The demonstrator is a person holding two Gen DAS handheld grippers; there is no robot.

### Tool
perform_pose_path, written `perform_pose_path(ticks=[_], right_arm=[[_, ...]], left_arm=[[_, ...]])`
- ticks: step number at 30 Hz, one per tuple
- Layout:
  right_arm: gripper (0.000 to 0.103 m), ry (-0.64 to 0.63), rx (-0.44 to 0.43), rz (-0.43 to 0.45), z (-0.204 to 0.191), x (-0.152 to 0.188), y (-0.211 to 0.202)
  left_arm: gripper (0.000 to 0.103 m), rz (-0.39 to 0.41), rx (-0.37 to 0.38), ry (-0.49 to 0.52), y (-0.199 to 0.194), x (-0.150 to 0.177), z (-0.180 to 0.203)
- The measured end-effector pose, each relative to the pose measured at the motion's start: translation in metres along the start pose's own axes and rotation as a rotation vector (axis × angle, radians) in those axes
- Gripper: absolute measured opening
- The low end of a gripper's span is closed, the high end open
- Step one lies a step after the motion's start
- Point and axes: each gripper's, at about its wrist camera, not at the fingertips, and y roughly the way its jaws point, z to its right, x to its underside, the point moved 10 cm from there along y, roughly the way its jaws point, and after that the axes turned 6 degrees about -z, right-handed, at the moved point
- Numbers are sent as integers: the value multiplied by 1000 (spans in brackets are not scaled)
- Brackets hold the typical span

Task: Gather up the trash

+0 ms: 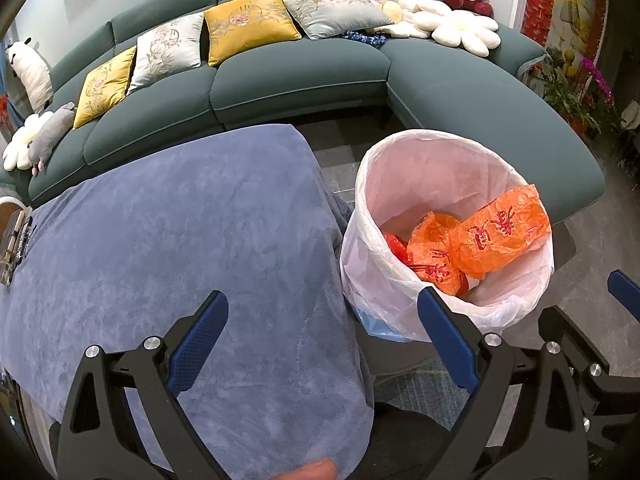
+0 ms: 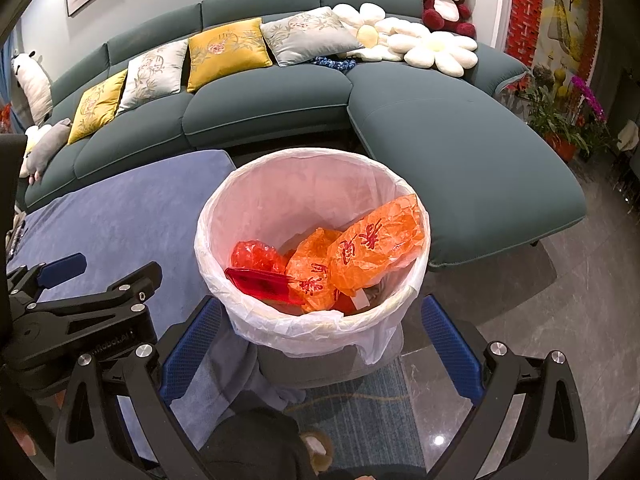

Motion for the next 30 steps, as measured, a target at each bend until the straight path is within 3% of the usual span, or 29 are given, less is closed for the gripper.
perform_pose_path(ticks=[30], right_arm=[[96,-3,10,-7,4,7,2]], left_arm=[[91,9,-41,6,4,6,-5]])
